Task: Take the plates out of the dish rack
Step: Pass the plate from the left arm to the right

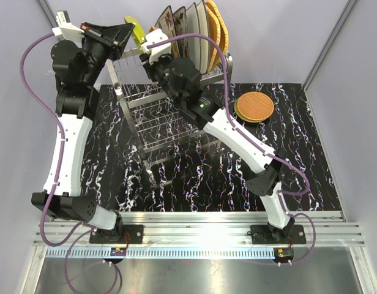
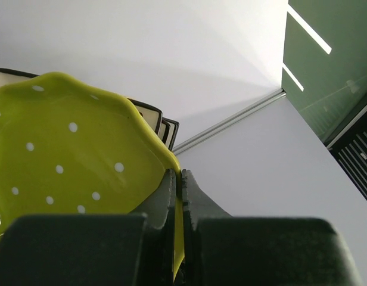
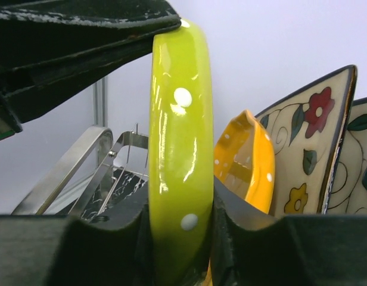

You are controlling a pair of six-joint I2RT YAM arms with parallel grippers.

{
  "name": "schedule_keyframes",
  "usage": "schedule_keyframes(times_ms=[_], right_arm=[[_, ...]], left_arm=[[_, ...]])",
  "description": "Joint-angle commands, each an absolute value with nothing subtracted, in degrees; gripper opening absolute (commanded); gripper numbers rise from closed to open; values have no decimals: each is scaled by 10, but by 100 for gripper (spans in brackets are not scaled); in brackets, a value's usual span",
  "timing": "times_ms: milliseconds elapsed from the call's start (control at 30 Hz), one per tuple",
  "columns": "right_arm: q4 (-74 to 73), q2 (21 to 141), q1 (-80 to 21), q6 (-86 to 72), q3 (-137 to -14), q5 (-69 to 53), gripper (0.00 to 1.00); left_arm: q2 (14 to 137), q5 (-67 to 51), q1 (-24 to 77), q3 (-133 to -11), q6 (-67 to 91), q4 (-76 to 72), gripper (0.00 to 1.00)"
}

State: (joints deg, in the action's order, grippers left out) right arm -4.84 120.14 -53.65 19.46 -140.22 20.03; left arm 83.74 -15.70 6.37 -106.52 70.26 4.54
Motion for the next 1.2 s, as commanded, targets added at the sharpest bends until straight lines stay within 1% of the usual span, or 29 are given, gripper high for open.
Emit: schedule_keyframes(times_ms=[0, 33, 133, 167, 200, 267, 633, 733, 867, 967, 1000, 1100, 1167], right_arm=[[25, 1208, -536, 221, -1430, 211, 36], [28, 1208, -536, 227, -1429, 209, 28], [47, 1212, -535, 257, -1430, 206, 17], [59, 1215, -534, 277, -1429, 200, 8], [63, 1215, -533, 284, -1430, 200, 4], [67, 1216, -531, 298, -1432, 189, 0], [107, 1222, -506, 330, -1477, 108, 0], [115, 1220, -503, 327, -1484, 98, 0], [118, 1218, -501, 322, -1489, 88, 0], [119, 1218, -501, 320, -1493, 85, 0], [124, 1219, -500, 324, -1496, 84, 0], [136, 1219, -500, 335, -1498, 73, 0], [139, 1216, -501, 337, -1498, 69, 0]], left_arm=[[796, -156, 62, -1071, 721, -62, 0], [794, -156, 62, -1070, 721, -62, 0], [789, -155, 61, -1061, 726, -69, 0], [787, -155, 62, -1058, 727, -69, 0], [785, -156, 62, -1053, 728, -70, 0], [778, -154, 62, -1042, 729, -75, 0], [719, -138, 61, -959, 740, -115, 0], [704, -135, 61, -934, 743, -120, 3], [687, -134, 62, -911, 743, -121, 10], [679, -134, 62, -901, 743, -123, 18], [675, -134, 62, -897, 744, -122, 27], [664, -131, 61, -887, 740, -123, 34], [657, -130, 62, -886, 737, -121, 47]])
